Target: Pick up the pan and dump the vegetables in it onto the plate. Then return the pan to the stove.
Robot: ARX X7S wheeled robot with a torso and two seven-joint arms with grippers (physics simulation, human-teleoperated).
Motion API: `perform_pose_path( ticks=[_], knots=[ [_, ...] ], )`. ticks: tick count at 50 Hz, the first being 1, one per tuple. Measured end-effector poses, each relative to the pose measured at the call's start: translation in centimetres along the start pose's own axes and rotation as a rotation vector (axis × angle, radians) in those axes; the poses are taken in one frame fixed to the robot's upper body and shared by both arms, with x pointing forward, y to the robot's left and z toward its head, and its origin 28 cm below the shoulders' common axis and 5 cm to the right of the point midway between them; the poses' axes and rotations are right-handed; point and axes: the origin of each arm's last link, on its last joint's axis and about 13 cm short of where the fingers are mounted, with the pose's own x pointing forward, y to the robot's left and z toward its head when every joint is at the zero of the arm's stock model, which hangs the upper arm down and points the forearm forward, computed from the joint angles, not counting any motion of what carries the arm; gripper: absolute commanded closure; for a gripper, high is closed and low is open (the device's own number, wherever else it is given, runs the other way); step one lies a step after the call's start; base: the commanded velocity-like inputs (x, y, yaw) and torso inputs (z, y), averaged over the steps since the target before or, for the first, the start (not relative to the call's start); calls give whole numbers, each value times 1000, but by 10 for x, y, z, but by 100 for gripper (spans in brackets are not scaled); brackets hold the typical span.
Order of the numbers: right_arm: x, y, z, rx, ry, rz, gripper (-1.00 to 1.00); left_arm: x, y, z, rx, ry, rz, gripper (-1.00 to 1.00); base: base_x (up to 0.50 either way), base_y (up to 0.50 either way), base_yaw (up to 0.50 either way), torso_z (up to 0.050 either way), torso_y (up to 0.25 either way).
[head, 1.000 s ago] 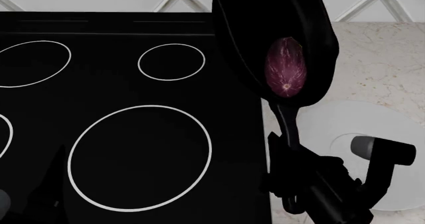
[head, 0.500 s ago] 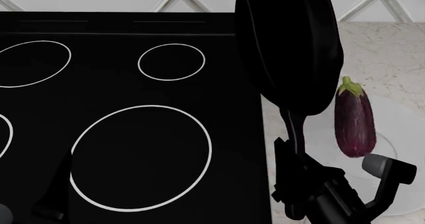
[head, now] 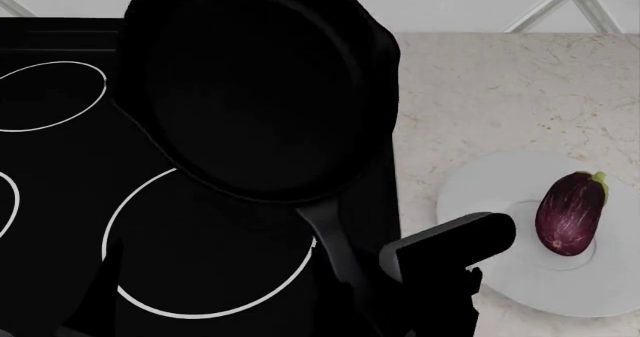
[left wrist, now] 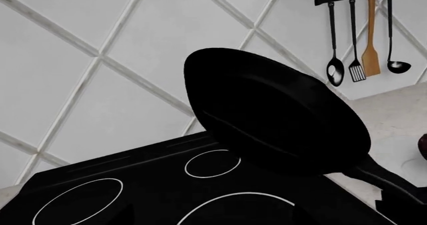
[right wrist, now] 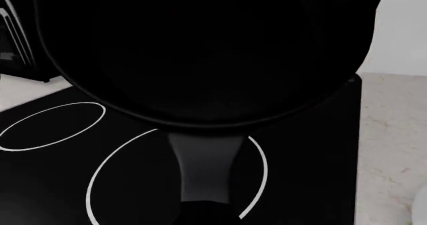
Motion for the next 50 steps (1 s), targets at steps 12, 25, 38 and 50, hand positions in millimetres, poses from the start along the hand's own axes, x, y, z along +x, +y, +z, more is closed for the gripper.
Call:
perform_pose_path(
  ticks=[12,25,38,50],
  knots=[
    [-16,13,-8,-73,120,-20,100,-1,0,-1,-9,1,-1,-100,0,0,0,0,2],
    [-16,20,-19,-107,243,-4,100,-2,0,-2,-20,-1,3,-100,0,0,0,1,2],
    [-8,24,-13,-180,389,5,100,-3,1,-7,-34,5,4,-100,0,0,0,0,2],
    [2,22,-7,-219,465,-3,100,-7,2,-7,-45,3,5,-100,0,0,0,1,2]
  ],
)
